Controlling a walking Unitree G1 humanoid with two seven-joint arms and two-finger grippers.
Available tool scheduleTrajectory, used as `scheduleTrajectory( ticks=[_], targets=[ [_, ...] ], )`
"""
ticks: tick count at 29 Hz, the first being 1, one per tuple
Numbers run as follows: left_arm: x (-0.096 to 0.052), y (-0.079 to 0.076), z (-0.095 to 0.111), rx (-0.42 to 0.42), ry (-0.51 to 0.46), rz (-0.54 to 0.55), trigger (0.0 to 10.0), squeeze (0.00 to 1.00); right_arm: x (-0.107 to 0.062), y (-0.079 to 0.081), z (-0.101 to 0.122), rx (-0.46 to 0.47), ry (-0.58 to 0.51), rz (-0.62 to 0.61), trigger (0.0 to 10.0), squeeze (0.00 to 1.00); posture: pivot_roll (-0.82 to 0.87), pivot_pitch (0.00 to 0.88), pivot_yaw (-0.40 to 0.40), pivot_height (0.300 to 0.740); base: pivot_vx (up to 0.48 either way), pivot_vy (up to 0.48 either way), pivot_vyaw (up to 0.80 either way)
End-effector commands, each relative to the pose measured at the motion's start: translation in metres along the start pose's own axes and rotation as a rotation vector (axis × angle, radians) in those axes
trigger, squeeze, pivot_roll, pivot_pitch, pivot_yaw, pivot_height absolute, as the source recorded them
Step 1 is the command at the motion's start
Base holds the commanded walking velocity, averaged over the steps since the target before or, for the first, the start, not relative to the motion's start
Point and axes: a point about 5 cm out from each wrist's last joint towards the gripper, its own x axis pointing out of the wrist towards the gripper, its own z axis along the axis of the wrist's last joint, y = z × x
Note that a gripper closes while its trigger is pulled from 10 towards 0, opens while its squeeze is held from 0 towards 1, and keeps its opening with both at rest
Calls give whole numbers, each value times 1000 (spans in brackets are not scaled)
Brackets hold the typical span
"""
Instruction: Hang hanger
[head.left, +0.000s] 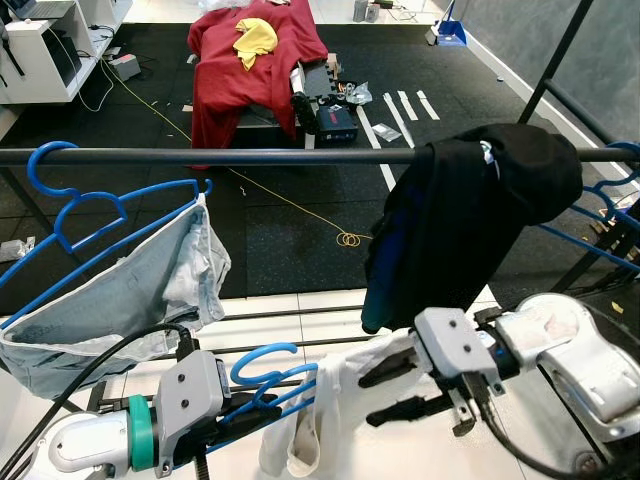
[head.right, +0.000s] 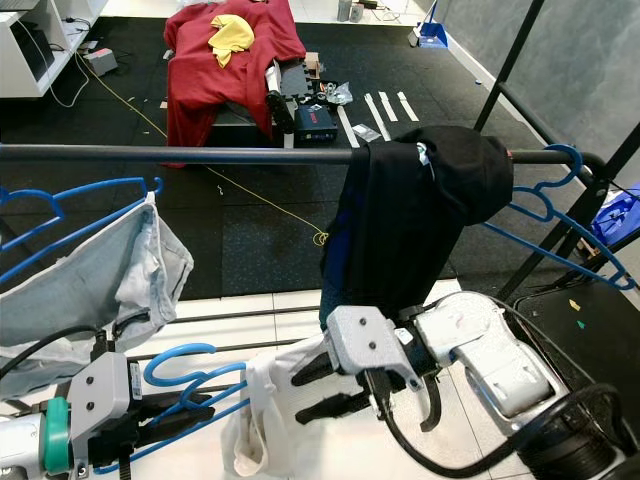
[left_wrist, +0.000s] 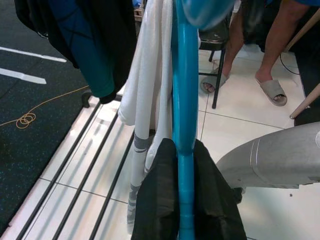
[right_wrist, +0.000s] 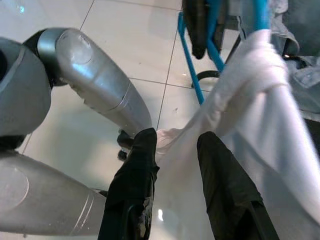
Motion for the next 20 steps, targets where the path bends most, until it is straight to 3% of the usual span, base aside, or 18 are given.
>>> scheduleTrajectory(
  ticks=[1,7,11,12,14,19,20],
  targets=[
    [2,-5,7,23,-34,-43,10000,0,4,2,0,-27,8,29,10000,0,-138,179,31,740,0,0,0],
    [3,-7,7,23,-35,-51,10000,0,0,-3,2,-43,15,4,10000,0,-144,178,34,740,0,0,0],
    [3,-6,7,24,-33,-53,10000,0,-23,-17,37,-162,-18,-92,10000,0,-147,179,36,740,0,0,0],
    [3,-6,7,24,-33,-53,10000,0,-23,-17,37,-162,-18,-92,10000,0,-147,179,36,740,0,0,0],
    [3,-7,7,24,-34,-57,10000,0,-42,-22,64,-238,-51,-159,10000,0,-154,179,38,740,0,0,0],
    [4,-6,7,24,-35,-62,10000,0,-55,-22,66,-234,-29,-204,10000,0,-164,178,42,740,0,0,0],
    [5,-6,7,24,-37,-65,10000,0,-55,-20,58,-204,-15,-208,10000,188,-164,179,44,740,0,0,0]
  ],
)
